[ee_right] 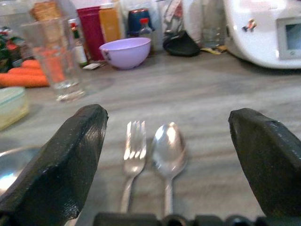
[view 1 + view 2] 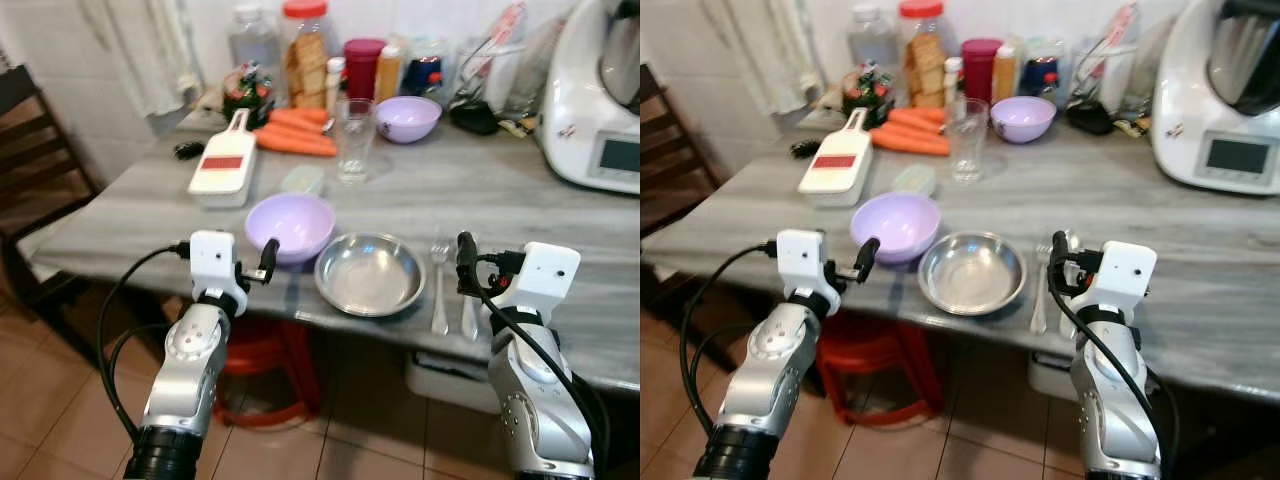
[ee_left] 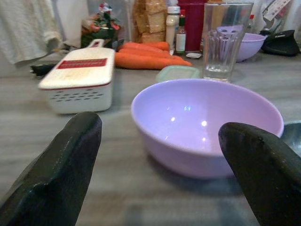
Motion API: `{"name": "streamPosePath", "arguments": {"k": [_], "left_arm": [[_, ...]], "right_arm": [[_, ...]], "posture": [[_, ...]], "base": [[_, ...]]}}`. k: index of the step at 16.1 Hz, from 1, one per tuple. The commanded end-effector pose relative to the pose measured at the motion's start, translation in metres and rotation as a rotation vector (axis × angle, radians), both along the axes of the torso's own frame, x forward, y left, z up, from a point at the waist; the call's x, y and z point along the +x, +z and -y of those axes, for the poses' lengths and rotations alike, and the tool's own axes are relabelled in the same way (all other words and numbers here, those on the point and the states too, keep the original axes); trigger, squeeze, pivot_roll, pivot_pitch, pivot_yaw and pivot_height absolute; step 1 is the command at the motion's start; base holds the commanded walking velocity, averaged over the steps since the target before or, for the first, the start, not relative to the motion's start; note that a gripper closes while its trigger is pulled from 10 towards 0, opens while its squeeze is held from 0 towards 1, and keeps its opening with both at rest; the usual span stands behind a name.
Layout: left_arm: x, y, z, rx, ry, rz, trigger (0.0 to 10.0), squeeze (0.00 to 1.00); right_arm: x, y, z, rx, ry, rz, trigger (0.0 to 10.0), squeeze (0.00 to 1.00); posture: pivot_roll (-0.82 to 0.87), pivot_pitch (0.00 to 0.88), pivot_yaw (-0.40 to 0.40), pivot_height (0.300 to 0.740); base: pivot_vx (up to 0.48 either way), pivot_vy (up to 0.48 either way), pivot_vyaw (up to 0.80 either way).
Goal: Setting the table
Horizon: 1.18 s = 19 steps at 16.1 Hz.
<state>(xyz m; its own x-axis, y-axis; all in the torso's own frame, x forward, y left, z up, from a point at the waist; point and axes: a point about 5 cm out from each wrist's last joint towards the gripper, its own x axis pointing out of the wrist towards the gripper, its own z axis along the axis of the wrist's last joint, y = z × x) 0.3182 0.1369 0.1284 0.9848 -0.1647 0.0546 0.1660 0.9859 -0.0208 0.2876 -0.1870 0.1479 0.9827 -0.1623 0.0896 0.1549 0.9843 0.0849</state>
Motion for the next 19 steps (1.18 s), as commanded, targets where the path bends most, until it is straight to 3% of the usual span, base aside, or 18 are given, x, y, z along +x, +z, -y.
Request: {"name": "streamPosePath", "arguments": {"k": [1,19], "left_arm": [[-0.0001,-0.0036,-0.0049,0.011,0.013,-0.014,10.0,0.0],[-0.0015,-0.0089,-0.0005,0.009,-0.013,-0.03,10.0,0.0]], "right_arm": [[0.0012,-0.0005,-0.0008,0.003,0.001,-0.001,10.0,0.0],[0.003,-0.0027,0.0002,-0.005,-0.008,-0.013,10.0,0.0]], "posture": [[-0.12,0.0,0.081,0.74],[-0.13,0.0,0.076,0.74]], "base": [[-0.307,0.0,0.0],[-0.316,0.0,0.0]]}}
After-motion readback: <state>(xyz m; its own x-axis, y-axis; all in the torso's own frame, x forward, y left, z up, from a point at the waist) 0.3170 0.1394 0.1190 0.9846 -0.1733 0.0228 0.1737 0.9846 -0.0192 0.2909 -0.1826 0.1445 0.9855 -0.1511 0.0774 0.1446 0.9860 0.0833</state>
